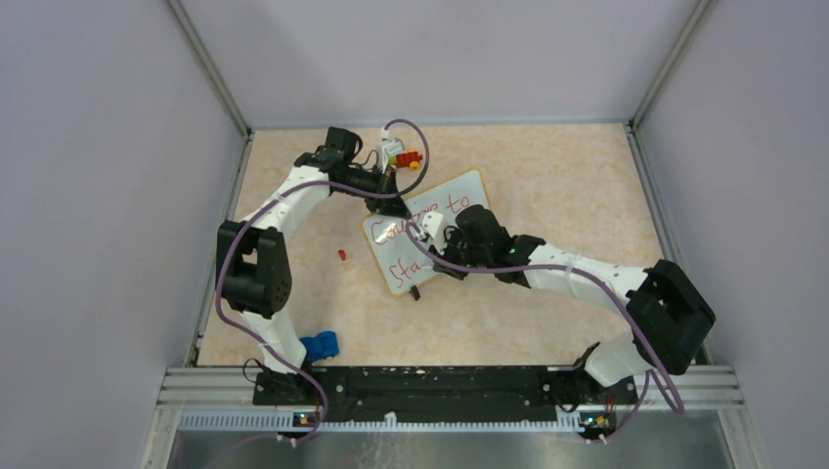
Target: Write a sentence on the whiteboard
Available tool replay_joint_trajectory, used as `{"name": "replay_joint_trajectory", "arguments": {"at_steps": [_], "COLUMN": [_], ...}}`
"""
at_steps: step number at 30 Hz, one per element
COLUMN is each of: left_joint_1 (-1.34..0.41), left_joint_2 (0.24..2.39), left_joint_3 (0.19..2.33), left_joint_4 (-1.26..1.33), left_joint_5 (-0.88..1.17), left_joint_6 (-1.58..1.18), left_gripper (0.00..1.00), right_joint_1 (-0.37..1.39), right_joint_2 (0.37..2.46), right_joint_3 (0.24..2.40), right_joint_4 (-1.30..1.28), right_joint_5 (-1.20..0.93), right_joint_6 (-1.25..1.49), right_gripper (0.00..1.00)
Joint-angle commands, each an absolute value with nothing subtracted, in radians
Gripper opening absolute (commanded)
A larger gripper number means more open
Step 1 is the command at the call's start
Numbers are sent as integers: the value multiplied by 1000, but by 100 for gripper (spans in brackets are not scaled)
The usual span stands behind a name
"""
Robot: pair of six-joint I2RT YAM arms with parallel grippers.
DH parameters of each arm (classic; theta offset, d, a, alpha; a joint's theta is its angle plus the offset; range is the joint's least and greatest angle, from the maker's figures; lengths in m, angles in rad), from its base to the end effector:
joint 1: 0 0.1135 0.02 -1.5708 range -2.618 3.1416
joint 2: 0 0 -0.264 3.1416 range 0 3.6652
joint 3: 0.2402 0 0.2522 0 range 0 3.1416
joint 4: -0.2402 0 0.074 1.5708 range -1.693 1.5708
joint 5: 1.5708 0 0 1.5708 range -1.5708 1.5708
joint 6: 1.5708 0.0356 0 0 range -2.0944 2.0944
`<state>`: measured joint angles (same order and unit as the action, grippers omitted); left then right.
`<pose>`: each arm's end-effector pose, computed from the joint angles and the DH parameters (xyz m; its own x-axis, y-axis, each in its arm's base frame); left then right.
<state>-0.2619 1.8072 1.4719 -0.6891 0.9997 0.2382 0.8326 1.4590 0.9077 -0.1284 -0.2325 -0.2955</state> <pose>0.3606 -0.1277 0.2665 -0.6693 0.3115 -0.6746 0.7411 0.3452 -0.5759 0.2060 0.2386 0.2304 -0.1599 -0.5969 -0.7862 -0.9271 0.3643 -0.0879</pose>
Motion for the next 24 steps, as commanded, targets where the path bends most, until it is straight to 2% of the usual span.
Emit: {"name": "replay_joint_trajectory", "arguments": {"at_steps": [1, 7, 24], "left_joint_1": [-287, -287, -287], "left_joint_2": [1832, 1833, 1832], "left_joint_3": [1460, 1465, 1460], "left_joint_4": [-785, -786, -793], "left_joint_5": [960, 963, 960], "left_joint_6": [281, 280, 288], "left_gripper": [0, 0, 0], "right_joint_1": [819, 818, 818], "right_joint_2": [1422, 1374, 1418], "right_joint_3": [911, 953, 953], "right_joint_4": [-120, -150, -83], "right_joint_5": [-220, -236, -186], "right_joint_6": [-315, -301, -302], "right_gripper": [0, 0, 0]}}
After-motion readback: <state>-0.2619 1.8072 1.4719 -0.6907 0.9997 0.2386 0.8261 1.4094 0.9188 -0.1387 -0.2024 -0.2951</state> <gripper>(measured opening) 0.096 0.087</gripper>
